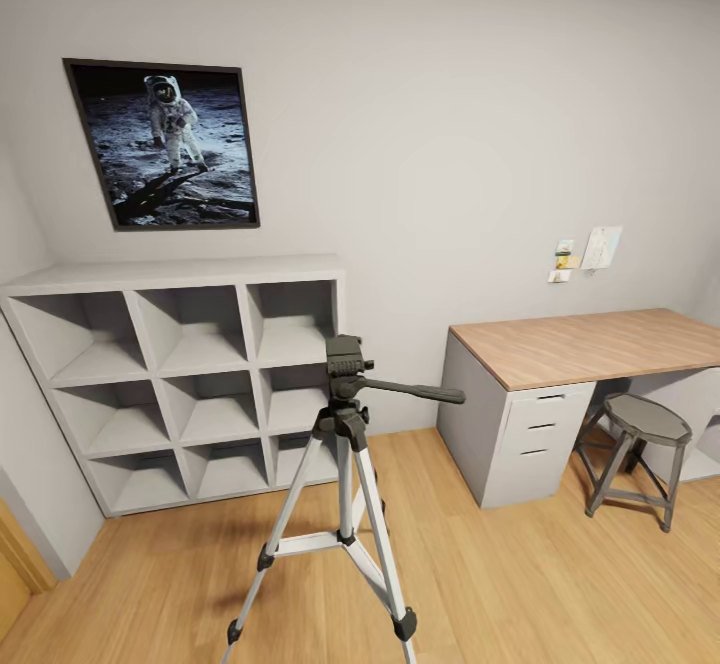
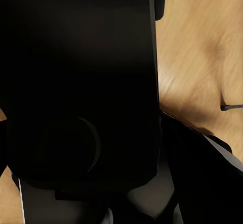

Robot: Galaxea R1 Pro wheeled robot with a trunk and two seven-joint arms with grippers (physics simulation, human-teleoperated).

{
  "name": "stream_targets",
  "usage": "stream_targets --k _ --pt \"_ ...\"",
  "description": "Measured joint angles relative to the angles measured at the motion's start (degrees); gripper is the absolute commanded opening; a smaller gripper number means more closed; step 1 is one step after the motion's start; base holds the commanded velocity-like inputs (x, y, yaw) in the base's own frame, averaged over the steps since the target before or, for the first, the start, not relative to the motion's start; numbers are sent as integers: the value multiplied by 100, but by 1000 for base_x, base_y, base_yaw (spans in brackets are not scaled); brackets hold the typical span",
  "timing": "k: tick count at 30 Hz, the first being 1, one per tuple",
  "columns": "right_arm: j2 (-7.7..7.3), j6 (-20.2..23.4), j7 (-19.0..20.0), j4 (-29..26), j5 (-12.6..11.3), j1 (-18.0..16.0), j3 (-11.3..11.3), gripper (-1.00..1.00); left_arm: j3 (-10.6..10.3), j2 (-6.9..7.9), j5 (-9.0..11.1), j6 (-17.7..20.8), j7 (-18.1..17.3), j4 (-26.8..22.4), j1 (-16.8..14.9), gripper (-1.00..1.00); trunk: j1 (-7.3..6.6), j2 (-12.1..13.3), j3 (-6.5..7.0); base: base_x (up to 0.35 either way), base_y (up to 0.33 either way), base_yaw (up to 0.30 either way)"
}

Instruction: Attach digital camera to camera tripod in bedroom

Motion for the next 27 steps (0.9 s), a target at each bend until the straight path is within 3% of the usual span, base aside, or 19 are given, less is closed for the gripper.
stream_targets --k 12,27 --pt "11 -2 7 0 -3 0 0 100 0 3 5 0 0 0 0 -100 0 0 0 0 -1 1" --pt "7 2 6 0 3 0 0 100 0 1 5 0 0 0 3 -100 0 0 0 0 0 120"
